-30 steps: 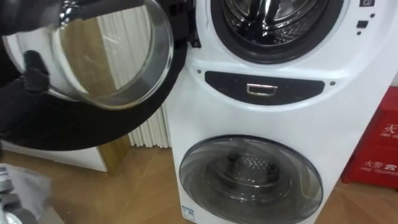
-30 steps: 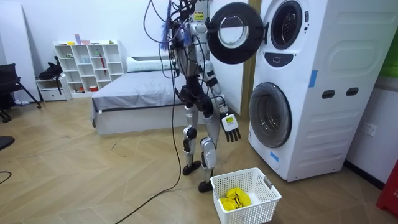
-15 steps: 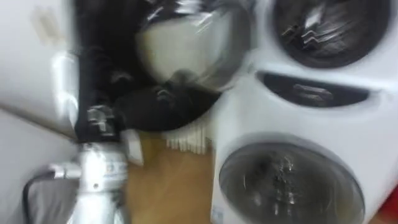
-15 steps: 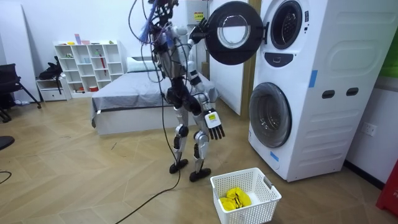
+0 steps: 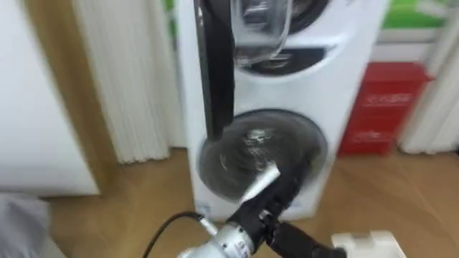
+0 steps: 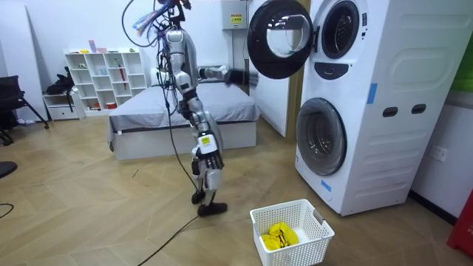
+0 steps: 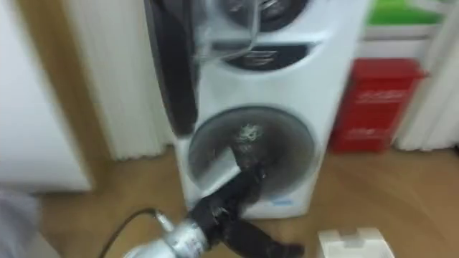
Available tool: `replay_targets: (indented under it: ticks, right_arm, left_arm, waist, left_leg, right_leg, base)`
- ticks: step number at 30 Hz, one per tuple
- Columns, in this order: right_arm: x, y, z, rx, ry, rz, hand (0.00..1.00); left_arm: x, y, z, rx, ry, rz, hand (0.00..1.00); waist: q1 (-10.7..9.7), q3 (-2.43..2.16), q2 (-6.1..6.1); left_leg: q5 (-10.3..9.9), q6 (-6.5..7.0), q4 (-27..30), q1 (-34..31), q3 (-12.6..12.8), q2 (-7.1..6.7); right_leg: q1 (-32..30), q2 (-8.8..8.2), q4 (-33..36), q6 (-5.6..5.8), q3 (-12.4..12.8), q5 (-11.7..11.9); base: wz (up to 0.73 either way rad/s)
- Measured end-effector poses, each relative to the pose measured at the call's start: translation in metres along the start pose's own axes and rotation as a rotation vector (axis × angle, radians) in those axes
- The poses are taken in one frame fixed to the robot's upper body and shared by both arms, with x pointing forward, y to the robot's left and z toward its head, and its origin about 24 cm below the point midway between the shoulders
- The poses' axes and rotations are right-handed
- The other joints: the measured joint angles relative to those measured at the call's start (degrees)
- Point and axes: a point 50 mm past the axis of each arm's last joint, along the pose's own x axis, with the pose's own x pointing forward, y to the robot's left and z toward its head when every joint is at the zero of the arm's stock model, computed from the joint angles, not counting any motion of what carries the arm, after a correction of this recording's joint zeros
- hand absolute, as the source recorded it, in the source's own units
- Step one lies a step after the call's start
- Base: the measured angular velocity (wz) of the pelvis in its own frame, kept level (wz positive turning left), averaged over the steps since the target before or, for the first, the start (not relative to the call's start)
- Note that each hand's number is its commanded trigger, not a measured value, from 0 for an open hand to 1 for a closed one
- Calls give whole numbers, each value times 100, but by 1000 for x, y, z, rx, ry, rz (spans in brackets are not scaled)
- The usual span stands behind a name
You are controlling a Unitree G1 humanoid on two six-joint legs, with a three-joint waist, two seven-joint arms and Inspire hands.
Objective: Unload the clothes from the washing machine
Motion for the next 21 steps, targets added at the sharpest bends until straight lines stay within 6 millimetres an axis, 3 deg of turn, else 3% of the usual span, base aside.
replay_targets:
  ticks: [1, 3, 4, 6, 7, 10, 15, 21]
  right_arm:
    - [0, 2, -1, -12, 0, 19, 0]
    - [-1, 8, 4, -26, -32, 54, 0]
    - [-1, 12, 9, -19, -62, 80, 0]
    - [-2, 16, 14, -12, -95, 110, 0]
    - [-2, 17, 16, -11, -107, 123, 0]
    - [-2, 18, 23, -13, -124, 147, 0]
    - [-2, 22, 31, -20, -145, 200, 0]
    - [-3, 25, 33, -28, -158, 228, 0]
  left_arm:
    - [2, -6, 1, 3, -1, -61, 0]
    - [3, -12, 2, 11, -2, -123, 0]
    - [3, -14, 2, 11, -2, -152, 0]
    - [3, -15, 2, 15, -1, -196, 0]
    - [4, -17, 3, 15, -4, -222, 0]
    - [5, -23, 4, 17, -5, -275, 0]
    - [5, -25, 3, 17, 7, -307, 0]
    - [4, -24, -2, 13, 27, -303, 0]
  waist:
    - [-15, 1, -1]
    - [27, -15, 4]
    - [63, -25, 22]
    - [-5, -56, 102]
    - [-111, -45, 123]
    - [-138, -7, 209]
    - [-84, 34, 149]
    - [-53, 69, 97]
  left_leg:
    - [0, 0, -9, -25, 10, -3]
    - [19, 33, -31, -13, -401, -80]
    - [32, 58, -60, 16, -881, -166]
    - [65, 258, -145, 40, -1314, -179]
    - [72, 255, -199, 83, -1380, -163]
    - [129, 165, -252, 122, -1430, -159]
    - [176, 88, -267, 124, -1732, -155]
    - [190, 64, -300, 114, -1743, -141]
  right_leg:
    - [55, 3, -254, -4, -67, 89]
    - [161, 97, -584, 1, -9, 152]
    - [255, 173, -747, -31, 24, 194]
    - [423, 295, -967, -81, -1, 275]
    - [475, 324, -1029, -90, -48, 271]
    - [462, 347, -1039, -164, -106, 215]
    - [457, 390, -1056, -252, -111, 133]
    - [447, 420, -1136, -296, -104, 98]
  base:
    - [-70]
    - [-77]
    - [-69]
    - [-31]
    - [9]
    - [7]
    - [0]
    - [-2]
